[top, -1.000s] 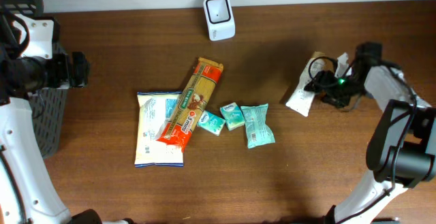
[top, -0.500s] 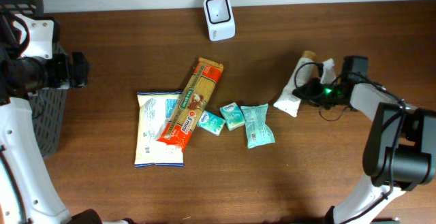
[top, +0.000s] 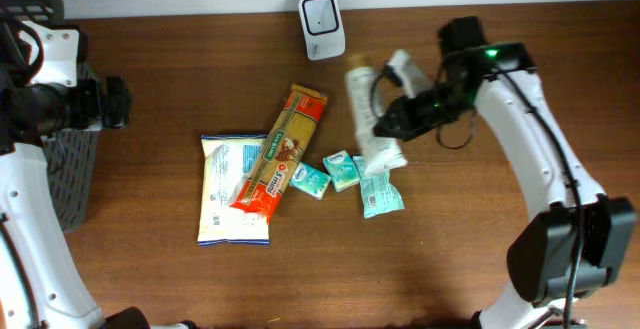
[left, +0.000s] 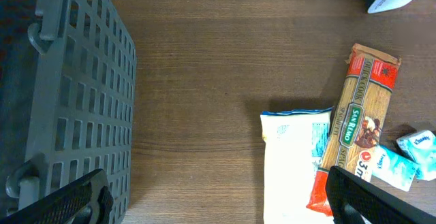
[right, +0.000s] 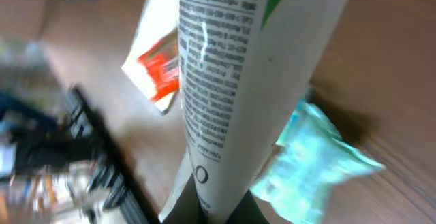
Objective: Scan the item barcode
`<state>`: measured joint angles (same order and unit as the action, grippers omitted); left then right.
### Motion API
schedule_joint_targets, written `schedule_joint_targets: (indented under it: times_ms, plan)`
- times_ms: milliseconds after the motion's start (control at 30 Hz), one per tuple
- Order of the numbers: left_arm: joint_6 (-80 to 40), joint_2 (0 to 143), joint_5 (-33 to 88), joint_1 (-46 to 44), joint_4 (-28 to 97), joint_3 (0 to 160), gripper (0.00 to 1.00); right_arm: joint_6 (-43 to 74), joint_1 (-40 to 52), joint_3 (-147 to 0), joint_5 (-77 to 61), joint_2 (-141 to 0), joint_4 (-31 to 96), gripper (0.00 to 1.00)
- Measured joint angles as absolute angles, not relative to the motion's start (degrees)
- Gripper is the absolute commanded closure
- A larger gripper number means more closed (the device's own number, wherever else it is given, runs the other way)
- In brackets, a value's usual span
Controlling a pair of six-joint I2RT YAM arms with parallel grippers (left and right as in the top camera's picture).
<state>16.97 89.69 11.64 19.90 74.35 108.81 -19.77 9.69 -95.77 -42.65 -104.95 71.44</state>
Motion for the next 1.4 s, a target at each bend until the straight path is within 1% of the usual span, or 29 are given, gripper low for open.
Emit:
schedule_joint_targets:
  times_ms: [100, 200, 300, 400, 500, 533, 700, 833, 933, 1133, 1233, 1400]
  plan:
    - [17.0, 89.7, 11.6, 19.9, 74.4, 108.8, 0.01, -24.7, 13.5, -99.0, -47.9, -104.9, 73.9, 0.96]
    - [17.0, 89.7, 11.6, 19.9, 74.3, 108.8, 0.01, -26.1, 13.5, -102.1, -51.3, -103.7, 74.8, 0.96]
    - [17.0, 89.7, 11.6, 19.9, 74.3, 108.8, 0.01, -25.6, 13.5, -103.4, -52.7, -102.9, 74.8, 0.96]
    - [17.0, 89.7, 11.6, 19.9, 74.3, 108.8, 0.01, -20.3, 13.6, -104.5, -50.7, -102.7, 72.1, 0.96]
    - [17.0, 89.7, 11.6, 19.9, 74.3, 108.8, 0.01, -12.1, 14.8, -111.3, -39.4, -102.8, 70.3, 0.96]
    - [17.0, 89.7, 11.6, 19.9, 74.3, 108.8, 0.01, -9.3, 15.9, -115.3, -33.8, -102.9, 70.0, 0.96]
    - [17.0, 89.7, 11.6, 19.9, 74.4, 108.8, 0.01, -4.9, 19.7, -131.8, -16.2, -107.1, 70.8, 0.96]
    - [17.0, 89.7, 11.6, 19.9, 74.4, 108.8, 0.01, -5.1, 20.0, -134.7, -4.3, -114.1, 66.6, 0.96]
    - [17.0, 89.7, 11.6, 19.9, 74.4, 108.8, 0.01, -9.6, 20.9, -134.8, 10.6, -123.0, 55.7, 0.96]
    - [17.0, 89.7, 11.6, 19.9, 74.3, 108.8, 0.01, -27.2, 26.3, -134.8, 32.9, -138.2, 32.9, 0.96]
    - [17.0, 89.7, 11.6, 19.9, 74.3, 108.8, 0.01, -34.6, 28.0, -134.8, 41.2, -144.5, 26.4, 0.96]
    - [17.0, 89.7, 11.6, 19.9, 74.3, 108.8, 0.01, -38.4, 28.1, -134.8, 46.9, -148.8, 26.2, 0.96]
